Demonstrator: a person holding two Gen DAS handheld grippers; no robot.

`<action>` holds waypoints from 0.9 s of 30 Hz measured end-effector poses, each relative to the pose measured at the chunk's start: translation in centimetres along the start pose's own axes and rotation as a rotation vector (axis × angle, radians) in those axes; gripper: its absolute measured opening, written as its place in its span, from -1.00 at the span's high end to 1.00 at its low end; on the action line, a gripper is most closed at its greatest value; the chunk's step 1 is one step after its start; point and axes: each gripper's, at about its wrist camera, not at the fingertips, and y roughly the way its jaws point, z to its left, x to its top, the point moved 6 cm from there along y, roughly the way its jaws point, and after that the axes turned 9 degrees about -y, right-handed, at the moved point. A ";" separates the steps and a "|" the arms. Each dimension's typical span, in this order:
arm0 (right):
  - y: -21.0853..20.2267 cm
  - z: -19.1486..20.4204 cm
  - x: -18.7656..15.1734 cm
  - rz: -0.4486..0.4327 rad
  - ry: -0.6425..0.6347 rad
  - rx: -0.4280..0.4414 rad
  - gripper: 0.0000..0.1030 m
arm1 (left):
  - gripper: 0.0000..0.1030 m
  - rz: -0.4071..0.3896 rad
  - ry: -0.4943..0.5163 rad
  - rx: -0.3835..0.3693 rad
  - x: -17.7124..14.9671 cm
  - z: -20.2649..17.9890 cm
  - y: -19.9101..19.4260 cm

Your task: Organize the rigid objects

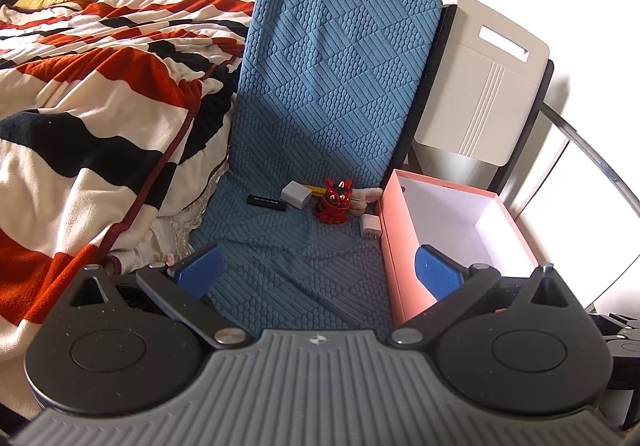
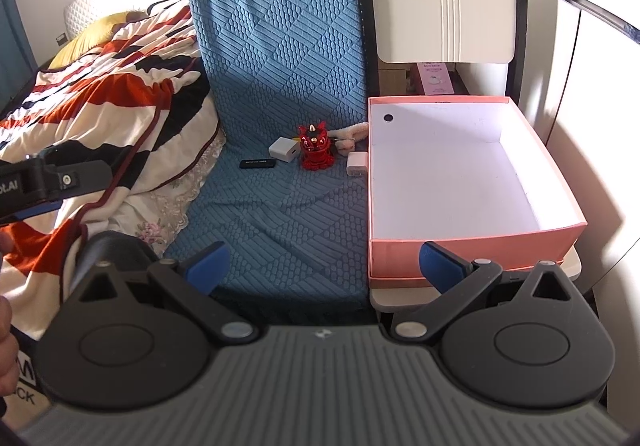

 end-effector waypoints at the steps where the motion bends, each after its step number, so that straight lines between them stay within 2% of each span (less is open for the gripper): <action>1: 0.0 0.0 -0.1 0.003 0.002 0.002 -1.00 | -1.00 0.001 0.001 0.001 -0.1 -0.1 0.0; 27: 0.0 0.6 -0.4 0.041 0.014 -0.010 -1.00 | -1.00 0.005 -0.002 -0.016 -0.6 0.6 0.0</action>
